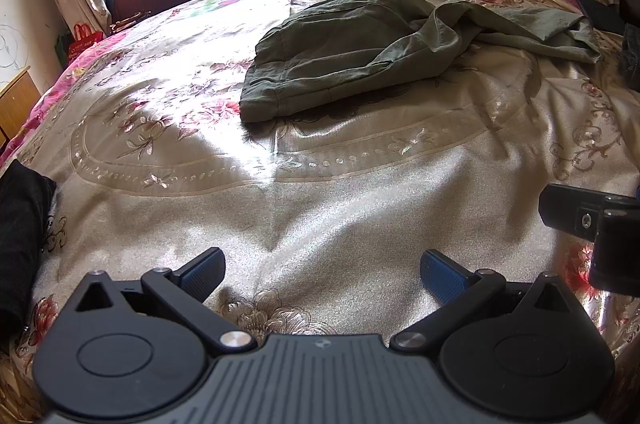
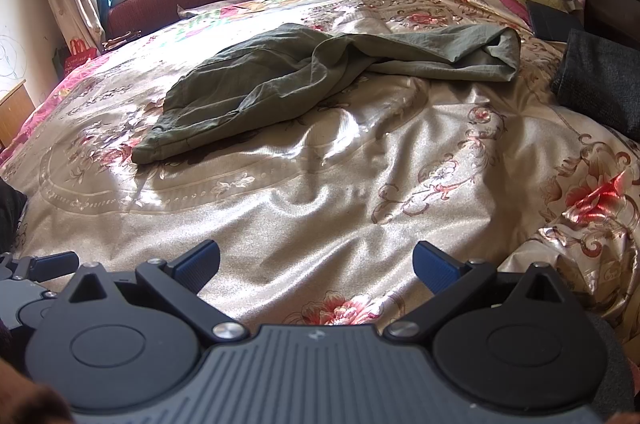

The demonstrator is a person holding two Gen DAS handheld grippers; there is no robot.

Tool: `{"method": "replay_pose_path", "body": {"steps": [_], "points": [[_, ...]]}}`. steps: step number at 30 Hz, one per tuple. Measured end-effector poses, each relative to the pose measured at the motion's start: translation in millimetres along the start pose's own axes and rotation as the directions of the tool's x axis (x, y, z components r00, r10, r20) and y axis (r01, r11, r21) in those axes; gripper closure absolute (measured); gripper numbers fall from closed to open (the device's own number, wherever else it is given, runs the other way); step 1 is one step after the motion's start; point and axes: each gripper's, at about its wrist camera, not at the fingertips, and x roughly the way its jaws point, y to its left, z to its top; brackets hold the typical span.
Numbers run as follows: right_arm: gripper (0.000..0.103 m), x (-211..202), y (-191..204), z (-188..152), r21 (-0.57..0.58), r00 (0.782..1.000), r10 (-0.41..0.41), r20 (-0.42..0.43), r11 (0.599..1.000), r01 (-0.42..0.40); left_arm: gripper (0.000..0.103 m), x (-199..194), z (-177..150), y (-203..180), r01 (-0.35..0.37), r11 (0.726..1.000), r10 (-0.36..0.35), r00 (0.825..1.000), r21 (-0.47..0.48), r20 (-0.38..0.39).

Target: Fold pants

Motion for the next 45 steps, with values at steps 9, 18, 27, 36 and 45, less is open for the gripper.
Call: {"method": "replay_pose_path", "body": {"steps": [9,18,27,36,45], "points": [[0.001,1,0,0,0.005,1.0,0.003,-0.003,1.0,-0.003,0.0,0,0,0,0.004,1.0,-0.004,1.0,0.001,0.001],[0.001,4,-4,4,0.038,0.999,0.029,-0.015,0.999,-0.028,0.0,4,-4,4,0.031,0.999,-0.031,1.0,-0.008,-0.005],[0.001,25,-7,30,0.05,0.999,0.046,0.004,0.998,-0.046,0.0,-4,21,11,-0.011,0.997,0.0,0.991,0.078,0.134],[0.001,86,-9,100,0.126,0.995,0.098,0.002,0.987,-0.097,0.0,46,76,28,-0.099,0.977,0.055,0.974,0.191,0.221],[0.001,165,-2,132,0.211,0.985,0.145,-0.096,0.97,-0.123,0.001,96,91,42,-0.083,0.969,0.037,0.981,0.234,0.192]]}}
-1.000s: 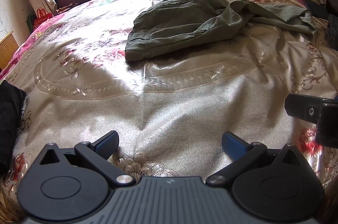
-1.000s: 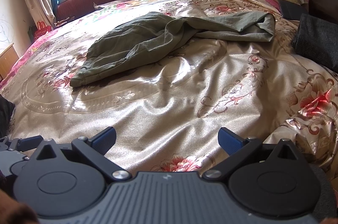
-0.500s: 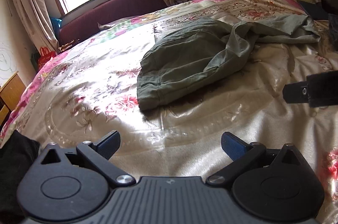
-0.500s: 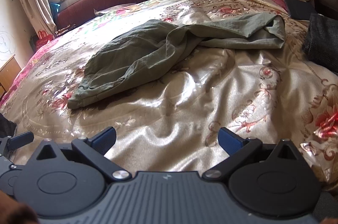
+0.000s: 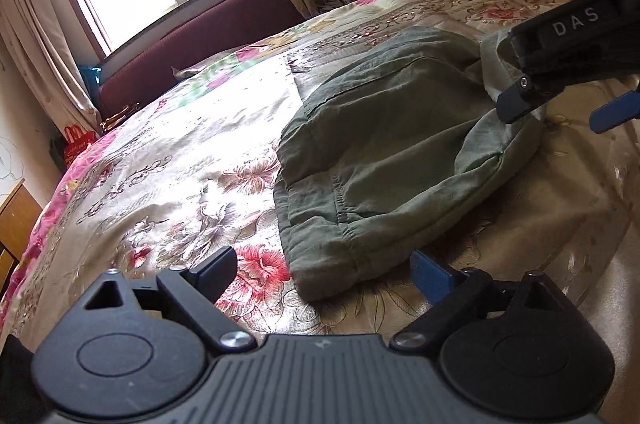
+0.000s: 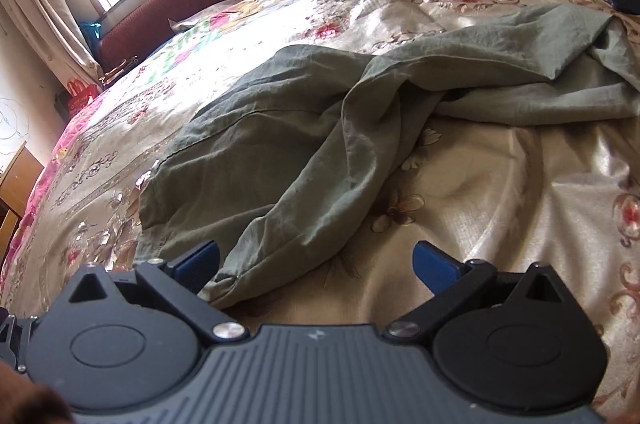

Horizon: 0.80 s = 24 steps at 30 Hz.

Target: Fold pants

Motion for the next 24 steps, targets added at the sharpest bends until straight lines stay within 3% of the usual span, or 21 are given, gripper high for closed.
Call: {"method": "replay_pose_path", "body": {"steps": [3,6,11,12,15,18,19,20,22,24], "points": [[0.001,15,-5,3,0.046,0.999,0.015,-0.038,0.999,-0.013,0.025,6,-2,0,0.006,0.999,-0.006,1.0,0.038,0.014],[0.008,18,-3,4,0.007,0.999,0.043,-0.032,0.999,-0.043,0.034,10,-1,1,0.045,0.998,-0.046,0.999,0.053,0.013],[0.058,23,-9,10,0.075,0.986,0.133,-0.104,0.989,-0.126,0.039,9,-5,-5,0.083,0.987,-0.086,0.996,0.137,0.011],[0.06,23,-10,10,0.086,0.984,0.139,-0.111,0.988,-0.13,0.039,4,-8,-6,0.094,0.981,-0.099,0.995,0.167,0.022],[0.061,23,-10,12,0.079,0.98,0.156,-0.123,0.986,-0.147,0.034,0,-12,-15,0.057,0.966,-0.074,0.996,0.252,0.058],[0.053,26,-11,15,0.123,0.975,0.181,-0.129,0.979,-0.165,0.034,10,-7,-17,0.054,0.965,-0.07,0.996,0.255,0.054],[0.046,27,-11,17,0.132,0.974,0.188,-0.128,0.976,-0.171,0.035,15,-3,-15,0.066,0.967,-0.077,0.996,0.245,0.037],[0.037,28,-11,19,0.142,0.974,0.19,-0.123,0.975,-0.172,0.041,20,1,-12,0.086,0.97,-0.093,0.995,0.228,0.021],[0.033,32,-12,23,0.153,0.975,0.188,-0.12,0.974,-0.169,0.052,28,9,-4,0.136,0.973,-0.135,0.991,0.187,-0.016],[0.047,34,-9,27,0.132,0.972,0.186,-0.142,0.977,-0.168,0.064,34,15,4,0.153,0.976,-0.148,0.988,0.156,-0.045]]}}
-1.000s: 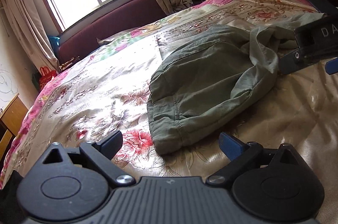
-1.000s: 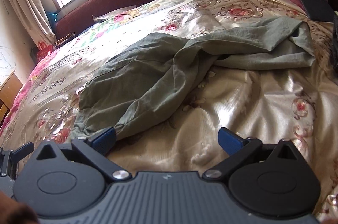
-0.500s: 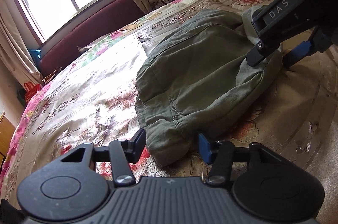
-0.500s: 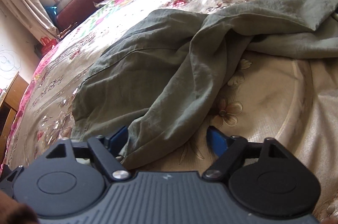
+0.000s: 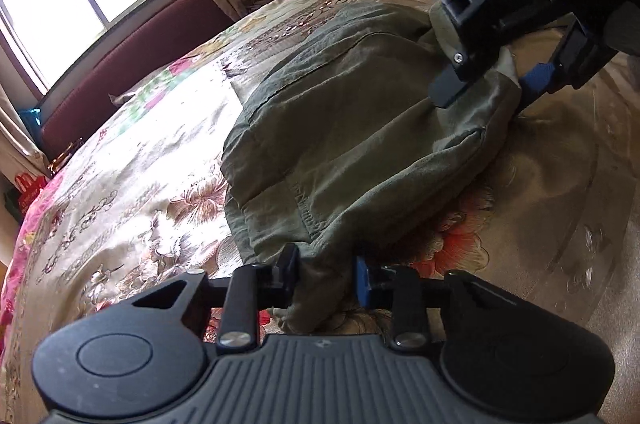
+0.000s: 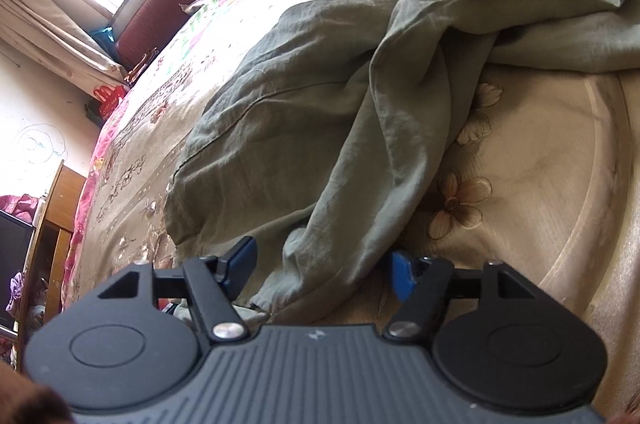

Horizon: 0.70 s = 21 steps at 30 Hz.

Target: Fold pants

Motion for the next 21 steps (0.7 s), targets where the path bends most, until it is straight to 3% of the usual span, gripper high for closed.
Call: {"method": "replay_pose_path", "body": {"steps": [1,2,6,10,14,17,19,21], "points": [[0.076,0,0,1,0.012,0.999,0.016,-0.028,1.0,-0.015,0.066,0,1,5,-0.003,1.0,0.003,1.0,-0.013,-0.006],[0.088,-1,0,0,0.035,0.998,0.047,-0.05,0.998,-0.045,0.071,-3,2,9,-0.004,1.0,0.004,1.0,-0.021,-0.005],[0.09,-30,21,-14,-0.018,0.992,0.119,-0.051,0.993,-0.12,0.073,-37,-7,36,0.033,0.995,-0.03,0.999,-0.098,0.026],[0.091,-63,50,-55,-0.055,0.965,0.23,-0.128,0.97,-0.238,0.073,-98,-42,54,0.022,0.993,-0.018,0.999,-0.12,0.036],[0.091,-71,65,-126,-0.023,0.916,0.284,-0.283,0.953,-0.302,0.073,-138,-93,58,0.008,0.994,-0.013,0.999,-0.107,-0.052],[0.086,-53,60,-175,-0.006,0.886,0.217,-0.41,0.971,-0.241,0.07,-143,-130,43,-0.018,0.998,0.008,0.988,-0.064,-0.152],[0.088,-59,56,-184,-0.007,0.896,0.208,-0.393,0.973,-0.23,0.067,-147,-143,32,-0.047,0.998,0.042,0.985,-0.031,-0.167],[0.083,-73,60,-173,-0.046,0.909,0.199,-0.365,0.972,-0.232,0.066,-157,-144,28,-0.064,0.998,0.06,0.987,-0.022,-0.147]]}}
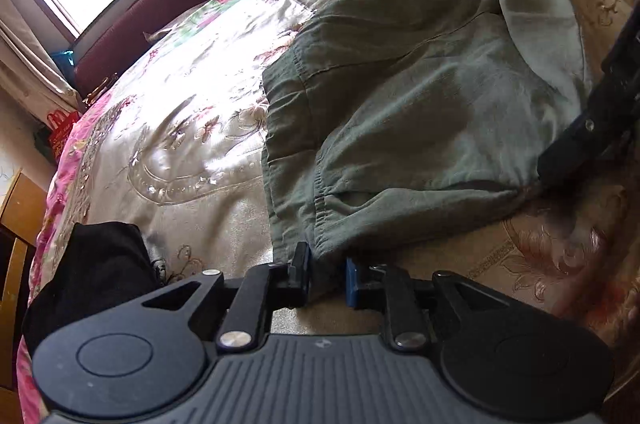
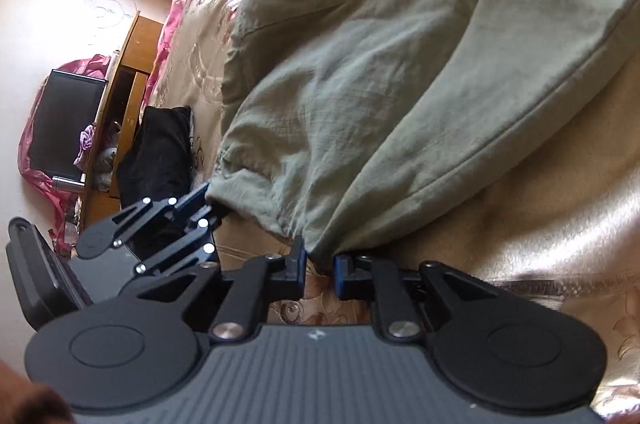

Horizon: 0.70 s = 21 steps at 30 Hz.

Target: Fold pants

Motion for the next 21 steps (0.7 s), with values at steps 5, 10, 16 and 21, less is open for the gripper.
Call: {"method": "replay_pose_path", "body": {"steps": [5,10,16,21], "points": [[0.057,-55,-3,13,-0.063,0.982,-0.072,0.176,0.995,0.084,0.065,-20,19,9,-0.004,0.998,0.008,0.997,-0.057,0.078],[0.044,-105,-56,30,0.074,0.935,-0.177,0.308,0.984,0.162,0.053,-33,45,4,-0.007,0.999,0.012,0.991,-0.042,0.136],[0.04,-158,-124,81,0.237,0.8,-0.328,0.502,0.942,0.238,0.048,-30,87,-38,0.155,0.988,-0.148,0.969,-0.024,0.199],[0.04,-166,-182,135,0.333,0.728,-0.387,0.566,0.915,0.227,0.048,2,139,-101,0.301,0.953,-0.301,0.928,0.036,0.219]]}}
